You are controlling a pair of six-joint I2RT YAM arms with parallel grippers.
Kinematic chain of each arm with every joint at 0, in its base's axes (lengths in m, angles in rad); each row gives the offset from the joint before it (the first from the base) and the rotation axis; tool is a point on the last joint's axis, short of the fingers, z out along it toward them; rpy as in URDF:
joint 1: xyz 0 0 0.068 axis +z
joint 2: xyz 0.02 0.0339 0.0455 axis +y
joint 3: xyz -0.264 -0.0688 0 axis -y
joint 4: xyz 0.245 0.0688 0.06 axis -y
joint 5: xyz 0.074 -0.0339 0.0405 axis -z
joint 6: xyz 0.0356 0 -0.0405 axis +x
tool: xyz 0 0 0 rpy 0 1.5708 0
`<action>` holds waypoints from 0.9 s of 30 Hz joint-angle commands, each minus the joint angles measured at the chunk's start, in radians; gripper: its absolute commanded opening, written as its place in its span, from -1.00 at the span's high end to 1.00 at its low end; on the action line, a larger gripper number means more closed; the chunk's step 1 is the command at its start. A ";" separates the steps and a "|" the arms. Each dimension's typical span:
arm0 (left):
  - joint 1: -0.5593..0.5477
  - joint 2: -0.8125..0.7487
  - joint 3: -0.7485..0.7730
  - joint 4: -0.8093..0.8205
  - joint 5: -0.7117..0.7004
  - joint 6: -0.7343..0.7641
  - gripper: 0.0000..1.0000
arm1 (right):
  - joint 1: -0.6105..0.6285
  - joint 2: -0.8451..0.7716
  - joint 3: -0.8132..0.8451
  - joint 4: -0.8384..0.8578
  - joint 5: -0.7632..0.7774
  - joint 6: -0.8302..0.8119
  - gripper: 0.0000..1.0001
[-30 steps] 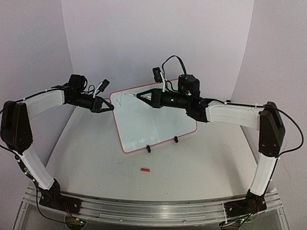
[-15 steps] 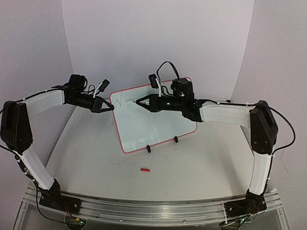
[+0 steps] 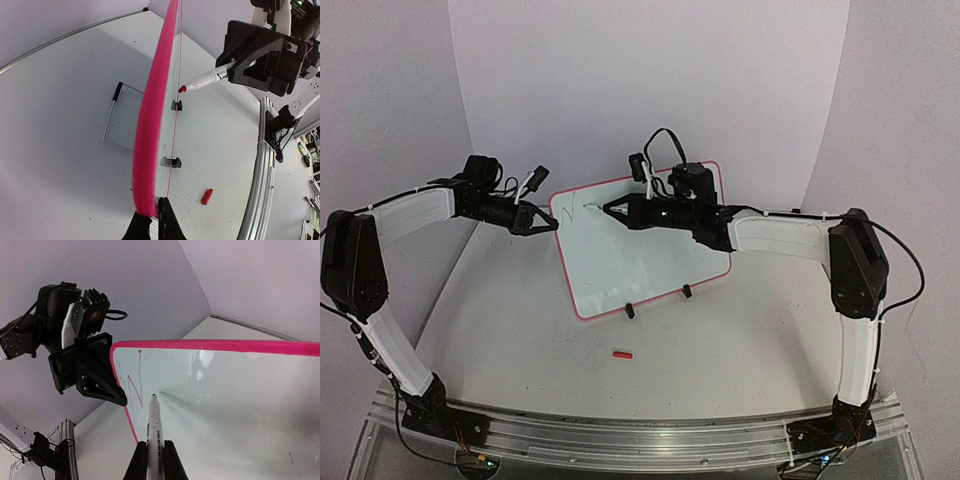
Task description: Write a sentence on the whiteboard
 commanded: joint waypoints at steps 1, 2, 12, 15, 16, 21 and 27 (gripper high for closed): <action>-0.015 -0.021 -0.003 -0.016 -0.046 0.063 1.00 | 0.002 0.034 0.060 0.014 0.024 0.007 1.00; -0.015 -0.022 -0.003 -0.016 -0.046 0.063 1.00 | 0.002 0.038 0.063 0.013 0.025 0.009 1.00; -0.017 -0.020 -0.002 -0.018 -0.046 0.064 1.00 | 0.002 0.074 0.108 -0.009 0.014 0.001 1.00; -0.018 -0.020 -0.002 -0.018 -0.046 0.065 1.00 | 0.003 0.081 0.108 -0.026 0.002 -0.004 1.00; -0.017 -0.018 -0.002 -0.018 -0.046 0.065 1.00 | 0.003 0.079 0.102 -0.027 0.000 -0.004 1.00; -0.018 -0.018 -0.002 -0.018 -0.047 0.066 1.00 | 0.005 0.058 0.038 -0.028 -0.005 -0.010 1.00; -0.019 -0.017 -0.002 -0.019 -0.047 0.066 1.00 | 0.005 0.026 -0.022 -0.028 0.024 -0.018 1.00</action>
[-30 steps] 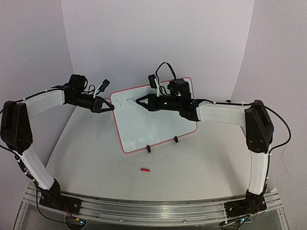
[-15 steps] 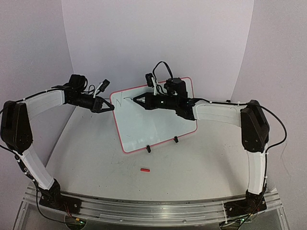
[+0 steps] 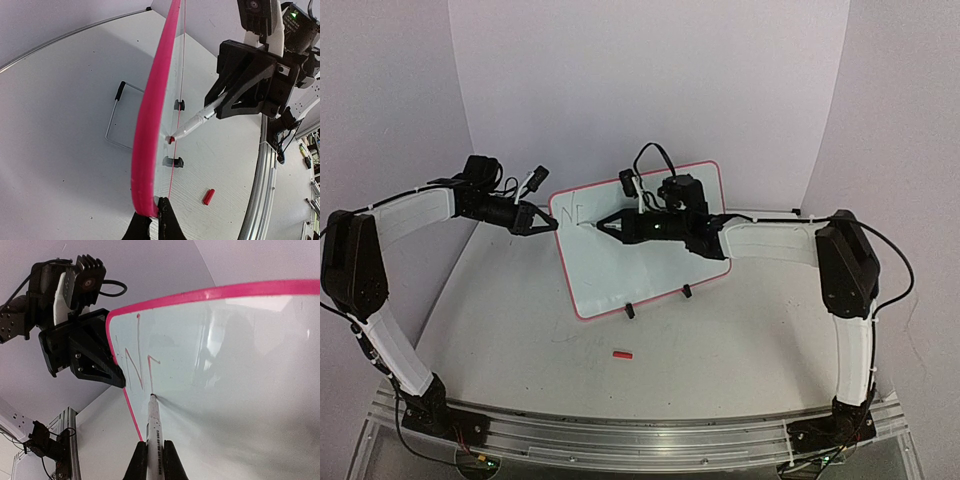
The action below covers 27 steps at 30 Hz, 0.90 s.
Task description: Write a sentence on the whiteboard
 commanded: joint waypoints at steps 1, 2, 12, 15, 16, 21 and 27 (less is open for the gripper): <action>-0.020 -0.018 -0.002 -0.019 -0.039 0.071 1.00 | -0.004 -0.035 -0.037 -0.021 0.068 -0.016 1.00; -0.021 -0.018 -0.002 -0.019 -0.040 0.071 1.00 | -0.004 -0.040 -0.040 -0.020 0.080 -0.017 1.00; -0.021 -0.022 -0.002 -0.019 -0.041 0.072 1.00 | -0.004 -0.086 -0.036 0.006 0.166 -0.020 1.00; -0.023 -0.024 -0.002 -0.019 -0.041 0.072 1.00 | -0.004 -0.087 -0.026 0.008 0.169 -0.020 1.00; -0.023 -0.025 -0.002 -0.019 -0.042 0.073 1.00 | -0.004 -0.085 -0.021 0.008 0.170 -0.021 1.00; -0.024 -0.025 -0.002 -0.020 -0.043 0.073 1.00 | -0.004 -0.067 0.006 0.010 0.167 -0.018 1.00; -0.025 -0.024 -0.002 -0.021 -0.043 0.073 1.00 | -0.006 -0.070 0.012 0.027 0.180 -0.013 1.00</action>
